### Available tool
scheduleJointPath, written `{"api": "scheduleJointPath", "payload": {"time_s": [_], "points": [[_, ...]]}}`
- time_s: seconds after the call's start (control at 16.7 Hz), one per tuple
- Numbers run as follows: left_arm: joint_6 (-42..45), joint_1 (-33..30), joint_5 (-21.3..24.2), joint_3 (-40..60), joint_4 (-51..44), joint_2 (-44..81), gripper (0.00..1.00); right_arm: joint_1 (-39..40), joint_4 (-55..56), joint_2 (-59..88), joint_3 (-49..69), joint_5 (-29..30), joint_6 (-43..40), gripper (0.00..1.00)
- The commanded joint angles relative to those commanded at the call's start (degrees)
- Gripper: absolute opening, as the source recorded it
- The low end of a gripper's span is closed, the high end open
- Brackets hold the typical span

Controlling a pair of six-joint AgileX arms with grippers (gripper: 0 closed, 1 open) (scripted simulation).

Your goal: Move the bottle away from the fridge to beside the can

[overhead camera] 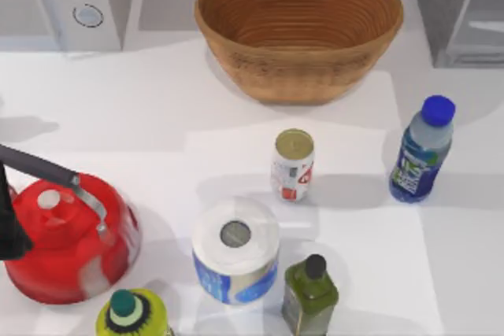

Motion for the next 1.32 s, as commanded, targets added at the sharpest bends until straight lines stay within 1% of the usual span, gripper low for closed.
{"api": "scheduleJointPath", "payload": {"time_s": [0.12,0.3,0.48,1.02,1.2,1.32], "points": [[0.0,0.0,0.0,0.0,0.0,0.0,1.0,-5.4,0.2,5.7,2.2,-2.5,-5.7,1.0],[0.0,0.0,0.0,0.0,0.0,0.0,1.0,-16.1,0.4,17.4,6.2,-7.7,-17.4,1.0],[0.0,0.0,0.0,0.0,0.0,0.0,1.0,-29.0,0.4,32.0,10.9,-14.2,-31.7,1.0],[0.0,0.0,0.0,0.0,0.0,0.0,1.0,-71.4,0.1,80.6,25.9,-36.1,-79.0,1.0],[0.0,0.0,0.0,0.0,0.0,0.0,1.0,-83.5,0.0,94.3,30.2,-42.6,-92.5,1.0],[0.0,0.0,0.0,0.0,0.0,0.0,1.0,-90.1,0.0,101.7,32.5,-46.3,-99.8,1.0]]}}
